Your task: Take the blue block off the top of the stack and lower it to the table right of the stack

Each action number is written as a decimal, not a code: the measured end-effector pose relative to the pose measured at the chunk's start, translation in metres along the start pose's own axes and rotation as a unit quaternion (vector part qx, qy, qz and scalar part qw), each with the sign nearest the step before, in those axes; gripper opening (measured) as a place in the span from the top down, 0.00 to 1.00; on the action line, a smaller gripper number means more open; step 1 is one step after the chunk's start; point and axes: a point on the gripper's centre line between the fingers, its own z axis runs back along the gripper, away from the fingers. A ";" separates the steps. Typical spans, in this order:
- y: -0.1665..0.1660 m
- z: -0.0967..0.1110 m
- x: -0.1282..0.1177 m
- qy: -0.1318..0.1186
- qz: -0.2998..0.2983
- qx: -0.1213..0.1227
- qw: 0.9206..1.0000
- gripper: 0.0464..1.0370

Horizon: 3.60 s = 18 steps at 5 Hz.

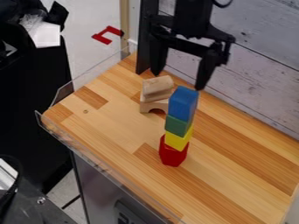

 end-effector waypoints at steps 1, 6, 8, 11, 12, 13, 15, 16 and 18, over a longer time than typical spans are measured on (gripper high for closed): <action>-0.004 -0.003 0.000 -0.002 -0.003 -0.010 1.000 0.04; 0.001 -0.054 0.005 0.044 0.000 -0.018 0.999 0.38; 0.006 -0.055 0.000 0.047 0.009 -0.014 0.999 0.45; -0.008 0.002 -0.003 -0.035 0.033 0.031 0.998 0.45; -0.016 0.000 -0.001 -0.037 0.016 0.010 0.999 0.45; -0.022 -0.006 -0.002 -0.035 0.007 0.005 0.999 0.45; -0.049 -0.027 -0.016 -0.007 -0.038 0.018 0.999 0.45; -0.061 -0.033 -0.017 -0.002 -0.055 0.020 0.998 0.45; -0.071 -0.051 -0.015 0.009 -0.059 0.014 0.998 0.45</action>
